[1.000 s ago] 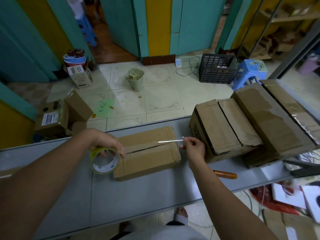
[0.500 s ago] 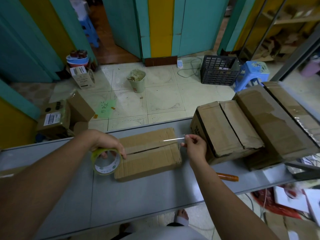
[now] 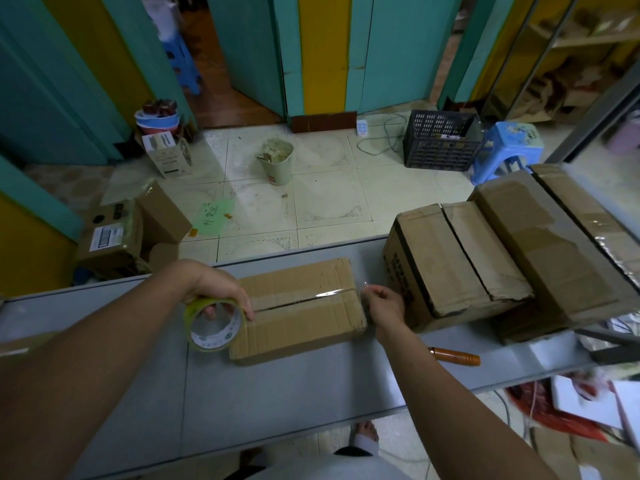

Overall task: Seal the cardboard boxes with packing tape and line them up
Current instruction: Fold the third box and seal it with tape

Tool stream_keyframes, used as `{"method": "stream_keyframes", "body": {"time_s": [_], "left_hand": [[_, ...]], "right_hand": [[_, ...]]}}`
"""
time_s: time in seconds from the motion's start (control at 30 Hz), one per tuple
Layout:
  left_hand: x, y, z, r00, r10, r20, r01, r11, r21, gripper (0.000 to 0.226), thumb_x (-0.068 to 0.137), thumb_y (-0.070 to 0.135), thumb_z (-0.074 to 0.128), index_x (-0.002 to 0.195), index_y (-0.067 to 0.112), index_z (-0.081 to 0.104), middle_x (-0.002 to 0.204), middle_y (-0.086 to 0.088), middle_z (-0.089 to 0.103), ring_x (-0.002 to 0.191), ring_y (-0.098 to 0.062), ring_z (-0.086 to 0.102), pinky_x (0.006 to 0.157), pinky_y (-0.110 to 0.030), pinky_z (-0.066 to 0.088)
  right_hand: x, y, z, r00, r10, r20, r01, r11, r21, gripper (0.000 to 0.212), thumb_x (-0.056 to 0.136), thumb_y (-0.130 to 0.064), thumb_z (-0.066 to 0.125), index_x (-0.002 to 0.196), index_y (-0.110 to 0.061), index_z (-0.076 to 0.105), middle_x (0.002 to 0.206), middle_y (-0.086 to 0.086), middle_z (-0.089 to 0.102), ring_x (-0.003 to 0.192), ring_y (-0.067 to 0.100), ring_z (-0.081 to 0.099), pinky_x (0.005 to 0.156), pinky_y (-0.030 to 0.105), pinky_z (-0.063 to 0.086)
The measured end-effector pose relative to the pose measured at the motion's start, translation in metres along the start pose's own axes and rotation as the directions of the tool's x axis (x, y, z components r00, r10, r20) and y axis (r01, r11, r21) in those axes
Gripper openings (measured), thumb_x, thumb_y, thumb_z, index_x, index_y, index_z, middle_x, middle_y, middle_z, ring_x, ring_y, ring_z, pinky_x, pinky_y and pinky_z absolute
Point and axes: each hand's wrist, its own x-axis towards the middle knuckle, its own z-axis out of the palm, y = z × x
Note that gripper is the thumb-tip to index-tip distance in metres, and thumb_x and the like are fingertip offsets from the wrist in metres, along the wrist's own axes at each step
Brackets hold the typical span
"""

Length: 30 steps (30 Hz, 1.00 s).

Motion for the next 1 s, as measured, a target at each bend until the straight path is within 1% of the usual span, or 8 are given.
{"method": "stream_keyframes", "body": {"time_s": [0.27,0.37,0.47,0.6,0.73,0.8,0.87,1.0], "left_hand": [[0.005,-0.005,0.0,1.0,-0.014,0.021,0.015,0.999,-0.032,0.02,0.099,0.031,0.071,0.112,0.023,0.084,0.088,-0.004,0.056,0.05,-0.013,0.037,0.045,-0.02,0.035],[0.008,-0.004,-0.001,1.0,-0.023,0.013,0.024,0.999,-0.032,0.027,0.094,0.032,0.077,0.117,0.017,0.081,0.085,-0.004,0.057,0.05,-0.013,0.038,0.045,-0.02,0.036],[0.008,-0.005,0.0,1.0,-0.022,-0.003,0.022,0.999,-0.035,0.038,0.088,0.034,0.08,0.121,0.015,0.079,0.09,-0.006,0.056,0.052,-0.014,0.039,0.046,-0.021,0.037],[0.012,-0.009,0.003,1.0,-0.005,-0.019,0.004,0.999,-0.052,0.064,0.072,0.043,0.085,0.127,0.012,0.076,0.098,-0.008,0.056,0.053,-0.015,0.039,0.048,-0.023,0.039],[0.018,-0.013,0.003,0.998,-0.004,-0.064,0.003,1.0,-0.012,0.057,0.07,0.049,0.089,0.117,0.018,0.081,0.114,-0.007,0.065,0.066,-0.016,0.05,0.056,-0.023,0.046],[0.02,-0.013,0.003,0.998,-0.005,-0.068,0.005,1.0,-0.005,0.062,0.067,0.05,0.09,0.118,0.017,0.081,0.113,-0.006,0.066,0.071,-0.017,0.051,0.058,-0.025,0.046],[0.018,-0.012,0.004,0.998,0.001,-0.069,0.0,1.0,0.003,0.067,0.066,0.051,0.089,0.121,0.015,0.079,0.111,-0.005,0.065,0.078,-0.019,0.051,0.061,-0.027,0.045],[0.003,-0.011,0.006,0.989,0.068,-0.128,-0.063,0.997,0.043,0.052,0.082,0.051,0.08,0.122,0.018,0.077,0.125,-0.005,0.068,0.103,-0.023,0.064,0.079,-0.036,0.058]], "right_hand": [[-0.005,-0.006,0.01,0.985,0.137,0.104,-0.142,0.989,0.039,0.02,0.092,-0.026,0.08,0.107,-0.014,0.075,0.102,0.01,0.077,0.098,0.028,0.072,0.076,0.036,0.056],[-0.008,-0.003,0.009,0.999,0.052,0.011,-0.053,0.998,0.023,0.032,0.089,-0.026,0.083,0.115,-0.02,0.066,0.108,0.003,0.068,0.101,0.026,0.066,0.081,0.038,0.053],[-0.012,0.001,0.006,0.991,-0.135,0.011,0.135,0.981,-0.139,0.005,0.094,-0.02,0.076,0.099,-0.018,0.075,0.096,0.001,0.075,0.095,0.024,0.071,0.073,0.033,0.054],[-0.014,-0.008,0.001,0.968,-0.197,0.156,0.241,0.899,-0.364,0.025,0.105,-0.019,0.059,0.093,-0.013,0.081,0.088,0.005,0.078,0.093,0.025,0.075,0.082,0.039,0.06],[-0.018,-0.021,-0.006,0.969,-0.176,0.176,0.237,0.87,-0.433,0.044,0.11,-0.042,0.044,0.108,-0.007,0.072,0.092,0.011,0.069,0.09,0.025,0.065,0.074,0.036,0.051],[-0.029,-0.022,0.002,0.918,-0.322,0.233,0.395,0.802,-0.447,0.042,0.107,-0.045,0.05,0.132,-0.014,0.065,0.115,-0.001,0.064,0.109,0.019,0.061,0.088,0.038,0.052],[-0.043,-0.017,0.017,0.868,-0.395,0.302,0.496,0.721,-0.484,0.061,0.101,-0.051,0.06,0.154,-0.025,0.045,0.138,-0.006,0.048,0.125,0.015,0.05,0.103,0.043,0.05],[-0.062,-0.005,0.038,0.875,-0.359,0.323,0.483,0.63,-0.608,0.088,0.095,-0.064,0.06,0.164,-0.036,0.013,0.165,-0.001,0.025,0.142,0.028,0.043,0.106,0.056,0.048]]}}
